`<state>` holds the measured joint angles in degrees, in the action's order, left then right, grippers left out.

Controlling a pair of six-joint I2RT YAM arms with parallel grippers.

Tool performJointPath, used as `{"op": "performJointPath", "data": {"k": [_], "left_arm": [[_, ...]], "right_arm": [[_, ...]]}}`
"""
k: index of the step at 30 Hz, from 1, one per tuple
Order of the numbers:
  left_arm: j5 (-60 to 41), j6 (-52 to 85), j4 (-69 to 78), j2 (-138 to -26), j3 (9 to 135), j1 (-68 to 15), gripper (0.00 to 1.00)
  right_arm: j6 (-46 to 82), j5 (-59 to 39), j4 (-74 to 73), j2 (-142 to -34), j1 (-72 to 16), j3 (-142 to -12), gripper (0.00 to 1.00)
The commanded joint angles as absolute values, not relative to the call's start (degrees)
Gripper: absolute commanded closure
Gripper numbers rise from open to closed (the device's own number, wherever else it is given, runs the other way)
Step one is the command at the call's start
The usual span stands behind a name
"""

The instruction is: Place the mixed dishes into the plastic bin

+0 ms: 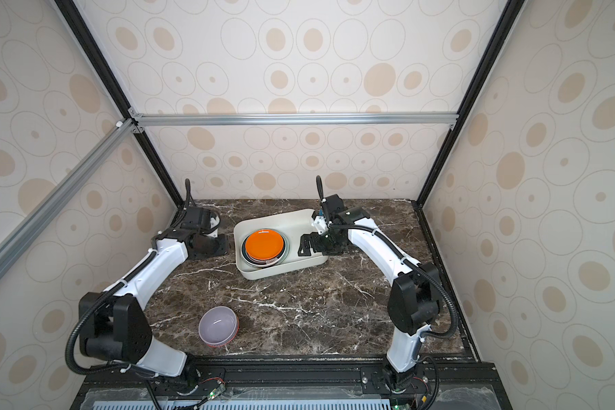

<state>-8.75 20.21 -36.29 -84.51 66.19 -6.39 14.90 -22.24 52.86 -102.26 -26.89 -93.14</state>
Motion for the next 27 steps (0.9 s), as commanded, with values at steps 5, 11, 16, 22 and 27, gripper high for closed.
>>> {"op": "performJointPath", "data": {"k": [5, 11, 16, 22, 27], "left_arm": [[-13.7, 25.6, -33.3, -79.8, 59.1, -6.2, 0.5], [-12.8, 24.4, -31.1, -84.9, 61.7, -6.4, 0.55], [-13.1, 24.0, -28.9, -91.6, 66.0, -6.4, 0.59], [-12.7, 22.8, -29.4, -99.7, 72.9, -6.4, 0.76], [-10.7, 21.1, -31.8, -105.0, 78.2, -6.4, 0.87]], "right_arm": [[14.7, -19.2, 53.0, -100.9, -27.3, -89.9, 0.0], [15.7, -18.3, 52.2, -98.0, -27.7, -86.7, 0.0], [16.7, -16.0, 51.8, -94.3, -27.6, -83.0, 0.0], [16.9, -12.3, 52.6, -91.0, -27.7, -80.4, 0.0], [17.1, -10.0, 53.4, -90.0, -27.5, -79.7, 0.0]]}}
